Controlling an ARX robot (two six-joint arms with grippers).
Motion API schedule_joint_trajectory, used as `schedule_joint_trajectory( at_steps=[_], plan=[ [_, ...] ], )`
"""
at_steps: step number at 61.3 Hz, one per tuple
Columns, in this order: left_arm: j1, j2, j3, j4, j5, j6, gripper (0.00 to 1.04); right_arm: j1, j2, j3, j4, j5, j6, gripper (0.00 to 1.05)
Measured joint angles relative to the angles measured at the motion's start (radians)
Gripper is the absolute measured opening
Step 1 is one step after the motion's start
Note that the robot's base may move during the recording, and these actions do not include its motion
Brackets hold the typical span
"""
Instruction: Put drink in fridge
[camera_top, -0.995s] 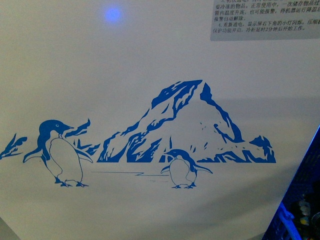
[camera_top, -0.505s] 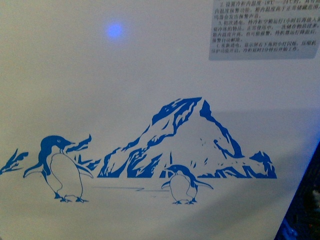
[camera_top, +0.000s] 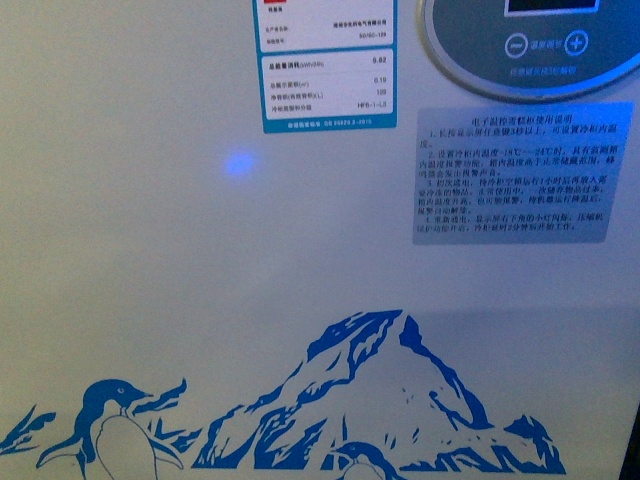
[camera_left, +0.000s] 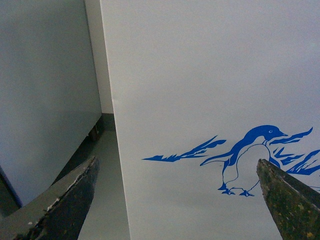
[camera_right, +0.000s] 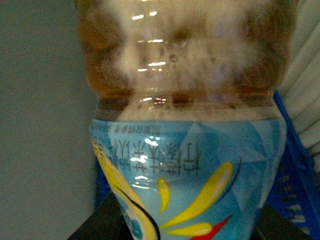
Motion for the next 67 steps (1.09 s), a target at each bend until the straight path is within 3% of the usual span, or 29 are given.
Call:
schedule_joint_trajectory(
  at_steps=[19,33,51,67],
  plan=[
    [0.000,0.000,0.000,0.000,0.000,0.000,0.97,-0.071,-0.560,-0.076,-0.152,-0.205,0.031,0.37],
    [0.000,0.000,0.000,0.000,0.000,0.000,0.97,-0.050,-0.837,-0.135,-0.278,-0.288,0.068,0.37],
    [0.000,0.000,0.000,0.000,0.000,0.000,0.97,0.096,-1.149,-0.233,-0.439,-0.147,0.059,0.37],
    [0.000,0.000,0.000,0.000,0.000,0.000,0.97,0.307,-1.212,-0.288,-0.420,0.136,0.045,0.37]
  ],
)
